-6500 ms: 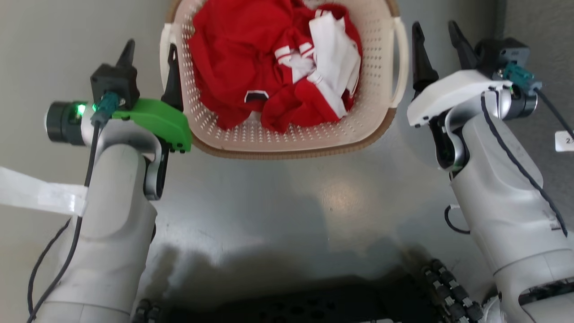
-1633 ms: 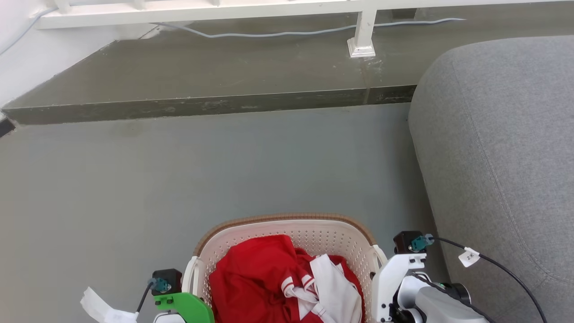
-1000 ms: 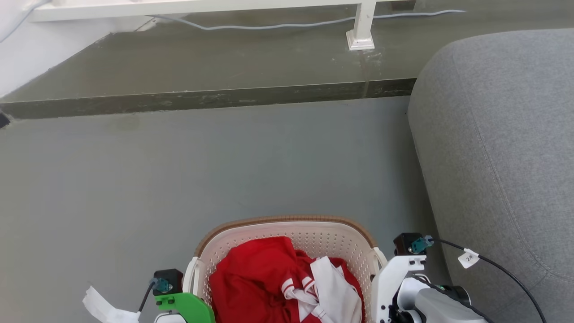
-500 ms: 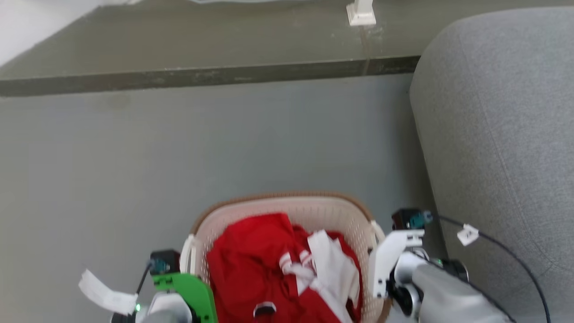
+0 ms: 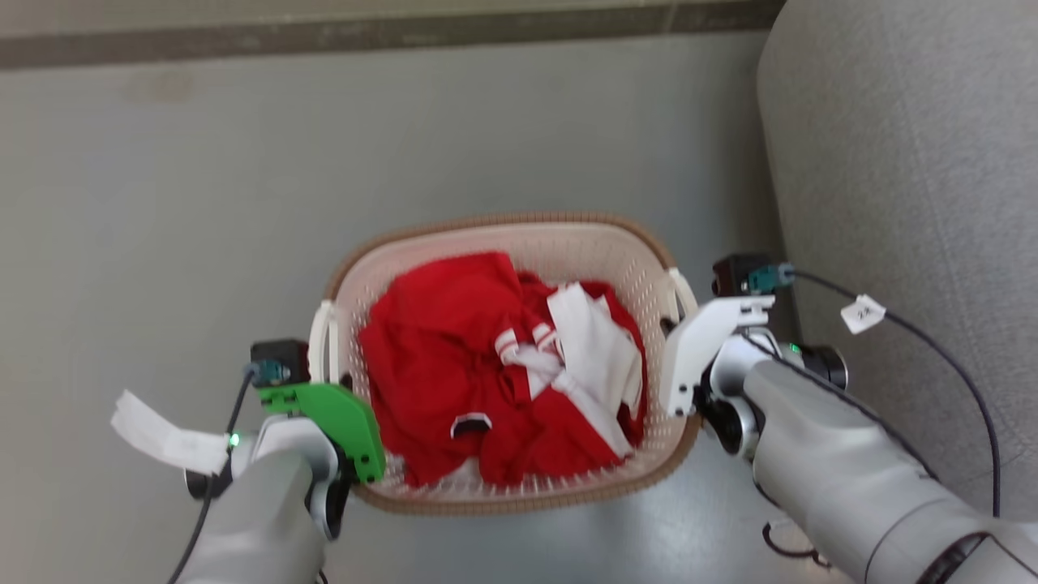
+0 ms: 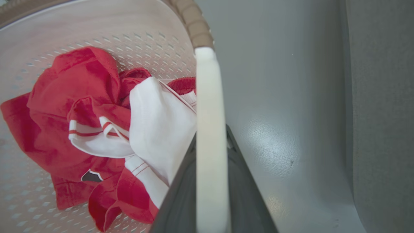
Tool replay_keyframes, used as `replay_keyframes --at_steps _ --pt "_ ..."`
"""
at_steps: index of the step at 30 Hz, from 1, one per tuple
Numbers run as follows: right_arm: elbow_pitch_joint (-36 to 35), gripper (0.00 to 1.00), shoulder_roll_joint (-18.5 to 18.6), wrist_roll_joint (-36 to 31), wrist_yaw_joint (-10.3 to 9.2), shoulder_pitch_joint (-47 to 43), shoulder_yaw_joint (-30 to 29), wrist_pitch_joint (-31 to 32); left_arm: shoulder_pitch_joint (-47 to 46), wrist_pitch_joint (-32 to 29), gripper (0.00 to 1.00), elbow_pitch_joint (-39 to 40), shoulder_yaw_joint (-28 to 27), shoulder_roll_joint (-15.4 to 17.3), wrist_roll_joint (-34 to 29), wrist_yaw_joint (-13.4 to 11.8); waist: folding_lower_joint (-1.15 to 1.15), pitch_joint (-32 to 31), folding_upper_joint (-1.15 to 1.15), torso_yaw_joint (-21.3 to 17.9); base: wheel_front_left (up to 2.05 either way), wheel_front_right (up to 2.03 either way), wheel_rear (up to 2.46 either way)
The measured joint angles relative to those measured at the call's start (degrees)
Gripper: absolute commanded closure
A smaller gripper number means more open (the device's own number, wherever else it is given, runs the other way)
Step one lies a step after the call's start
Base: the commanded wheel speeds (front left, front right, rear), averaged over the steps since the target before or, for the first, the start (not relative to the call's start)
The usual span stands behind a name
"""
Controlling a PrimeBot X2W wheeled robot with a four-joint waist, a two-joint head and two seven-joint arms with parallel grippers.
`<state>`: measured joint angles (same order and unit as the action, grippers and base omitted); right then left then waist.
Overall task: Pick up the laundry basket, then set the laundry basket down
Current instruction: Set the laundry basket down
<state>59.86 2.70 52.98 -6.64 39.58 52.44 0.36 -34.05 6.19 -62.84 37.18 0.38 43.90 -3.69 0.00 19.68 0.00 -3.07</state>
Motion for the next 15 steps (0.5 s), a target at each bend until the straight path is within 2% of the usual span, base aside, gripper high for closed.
replay_keyframes --at_steps 15 --pt "2.3 1.0 -0.09 -0.07 -0.01 7.51 -1.38 -2.93 -7.95 1.25 1.0 0.25 -0.18 0.08 -1.91 -0.88 0.0 12.01 0.0 -0.13 0.0 0.0 0.0"
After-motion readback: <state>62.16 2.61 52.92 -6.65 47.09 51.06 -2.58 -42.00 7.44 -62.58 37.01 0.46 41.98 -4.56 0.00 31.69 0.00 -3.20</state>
